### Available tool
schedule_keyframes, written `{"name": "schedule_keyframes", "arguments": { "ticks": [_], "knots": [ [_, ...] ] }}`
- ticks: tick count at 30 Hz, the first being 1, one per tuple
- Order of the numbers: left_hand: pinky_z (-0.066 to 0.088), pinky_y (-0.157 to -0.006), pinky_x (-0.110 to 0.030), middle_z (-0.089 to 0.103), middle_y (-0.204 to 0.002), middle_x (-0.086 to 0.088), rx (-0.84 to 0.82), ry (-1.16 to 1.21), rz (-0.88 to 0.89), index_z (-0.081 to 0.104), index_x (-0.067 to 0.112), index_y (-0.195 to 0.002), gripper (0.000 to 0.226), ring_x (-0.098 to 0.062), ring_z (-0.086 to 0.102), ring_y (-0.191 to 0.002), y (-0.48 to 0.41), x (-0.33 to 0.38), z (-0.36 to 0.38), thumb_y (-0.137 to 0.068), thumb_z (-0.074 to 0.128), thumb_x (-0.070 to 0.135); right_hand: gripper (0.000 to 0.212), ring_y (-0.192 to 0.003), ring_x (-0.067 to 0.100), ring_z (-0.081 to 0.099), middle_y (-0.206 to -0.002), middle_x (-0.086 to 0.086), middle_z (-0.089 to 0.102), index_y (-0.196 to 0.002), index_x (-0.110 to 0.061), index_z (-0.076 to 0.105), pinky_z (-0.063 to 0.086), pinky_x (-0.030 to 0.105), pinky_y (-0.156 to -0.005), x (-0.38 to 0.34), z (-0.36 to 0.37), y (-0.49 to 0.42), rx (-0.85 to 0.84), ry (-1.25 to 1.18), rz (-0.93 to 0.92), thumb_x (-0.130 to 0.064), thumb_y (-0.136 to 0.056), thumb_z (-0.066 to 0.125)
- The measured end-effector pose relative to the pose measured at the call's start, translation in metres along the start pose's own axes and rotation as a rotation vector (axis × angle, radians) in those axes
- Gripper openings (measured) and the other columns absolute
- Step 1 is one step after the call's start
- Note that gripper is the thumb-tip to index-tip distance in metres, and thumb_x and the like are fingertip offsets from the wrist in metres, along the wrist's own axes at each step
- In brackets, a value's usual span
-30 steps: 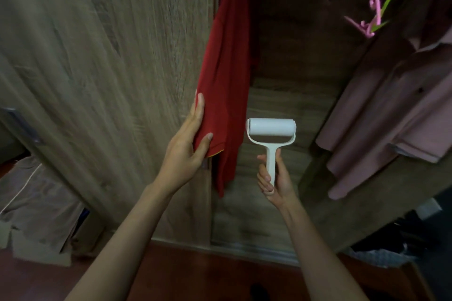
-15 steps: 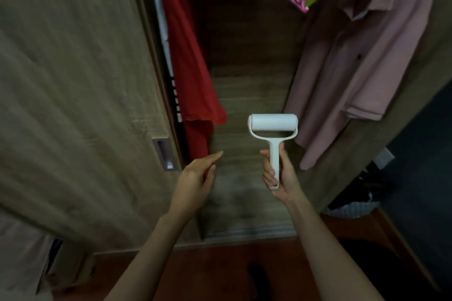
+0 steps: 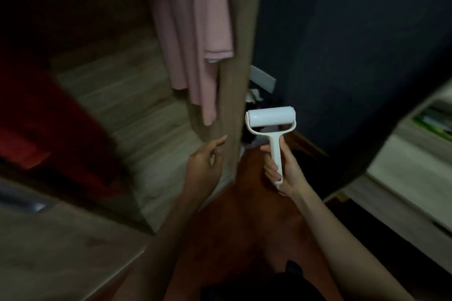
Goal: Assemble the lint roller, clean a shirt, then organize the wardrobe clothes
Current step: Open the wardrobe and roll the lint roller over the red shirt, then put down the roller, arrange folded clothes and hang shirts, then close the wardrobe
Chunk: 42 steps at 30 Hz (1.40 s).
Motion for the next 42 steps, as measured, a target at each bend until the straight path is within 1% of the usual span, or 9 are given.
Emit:
{"name": "schedule_keyframes", "arguments": {
  "ticks": [4,8,12,18,22,28,34,39,42],
  "knots": [
    [0.049,-0.091,-0.024,0.069,-0.117,0.001,-0.218,0.141,0.005,0.065,0.017,-0.124,0.042,-0.006,0.064,-0.099,-0.013,0.051,0.107,-0.087,0.046,0.019,0.049,-0.023,0.008,0.027,-0.039,0.002,0.035,-0.079,-0.010,0.072,0.021,0.013,-0.026,-0.054,-0.088,0.053,0.185,-0.005,-0.118,-0.056,-0.074,0.055],
    [0.051,-0.097,-0.043,0.066,-0.121,0.007,-0.439,0.256,-0.002,0.062,0.026,-0.123,0.042,-0.016,0.066,-0.107,-0.012,0.101,0.223,-0.085,0.043,0.022,0.052,-0.023,0.009,0.027,-0.039,0.002,0.035,-0.082,-0.009,0.070,0.018,0.014,-0.027,-0.102,-0.181,0.108,0.388,-0.055,-0.209,-0.053,-0.085,0.044],
    [0.051,-0.098,-0.041,0.067,-0.119,-0.001,-0.576,0.300,0.054,0.064,0.010,-0.123,0.050,-0.018,0.063,-0.111,-0.002,0.154,0.328,-0.084,0.038,0.027,0.055,-0.023,0.008,0.027,-0.039,0.001,0.035,-0.082,-0.008,0.069,0.018,0.015,-0.027,-0.141,-0.264,0.158,0.534,-0.096,-0.253,-0.053,-0.090,0.038],
    [0.038,-0.095,-0.019,0.061,-0.132,-0.009,-0.727,0.182,0.089,0.059,0.010,-0.130,0.035,-0.025,0.058,-0.120,0.012,0.198,0.463,-0.096,0.052,0.005,0.057,-0.027,0.008,0.028,-0.043,-0.001,0.036,-0.094,-0.007,0.063,0.014,0.023,-0.034,-0.176,-0.371,0.202,0.723,-0.115,-0.263,-0.060,-0.086,0.043],
    [0.029,-0.114,-0.037,0.035,-0.155,-0.006,-0.810,-0.036,0.184,0.048,0.016,-0.142,0.045,-0.026,0.036,-0.141,0.010,0.189,0.533,-0.097,0.056,0.020,0.054,-0.027,0.007,0.028,-0.042,-0.002,0.037,-0.096,-0.007,0.064,0.023,0.018,-0.027,-0.190,-0.420,0.207,0.722,-0.270,-0.283,-0.053,-0.096,0.036],
    [0.011,-0.119,-0.050,-0.002,-0.164,-0.002,-0.894,-0.405,0.210,0.015,0.023,-0.155,0.066,-0.027,0.003,-0.151,0.008,0.159,0.583,-0.098,0.040,0.046,0.055,-0.030,0.006,0.033,-0.044,-0.004,0.040,-0.111,-0.010,0.063,0.028,0.018,-0.028,-0.190,-0.473,0.193,0.626,-0.406,-0.215,-0.057,-0.095,0.039],
    [-0.004,-0.118,-0.049,-0.004,-0.164,-0.003,-0.880,-0.443,0.157,0.010,0.024,-0.155,0.069,-0.026,-0.009,-0.151,0.010,0.154,0.590,-0.099,0.046,0.041,0.052,-0.035,0.005,0.039,-0.049,-0.003,0.046,-0.106,-0.009,0.067,0.031,0.018,-0.031,-0.198,-0.483,0.178,0.739,-0.369,-0.194,-0.055,-0.093,0.045],
    [-0.006,-0.118,-0.047,-0.003,-0.164,-0.002,-0.873,-0.427,0.175,0.012,0.022,-0.155,0.069,-0.024,-0.009,-0.151,0.008,0.153,0.587,-0.098,0.047,0.042,0.034,-0.051,0.014,0.052,-0.069,0.006,0.058,-0.095,-0.010,0.062,0.041,0.023,-0.044,-0.216,-0.480,0.179,1.040,-0.004,-0.315,-0.044,-0.091,0.057],
    [-0.005,-0.118,-0.046,-0.003,-0.164,-0.002,-0.888,-0.430,0.186,0.011,0.023,-0.155,0.069,-0.022,-0.008,-0.151,0.005,0.150,0.586,-0.099,0.046,0.042,0.024,-0.063,0.019,0.057,-0.075,0.005,0.062,-0.093,-0.023,0.061,0.050,0.039,-0.055,-0.213,-0.479,0.179,1.128,0.378,-0.359,-0.044,-0.082,0.065]
  ]
}}
Point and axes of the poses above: each hand's wrist, its own y-axis away from the middle knuckle, its own z-axis out of the palm, x = y × z, the point moved 4 cm from there along -y, towards the middle knuckle
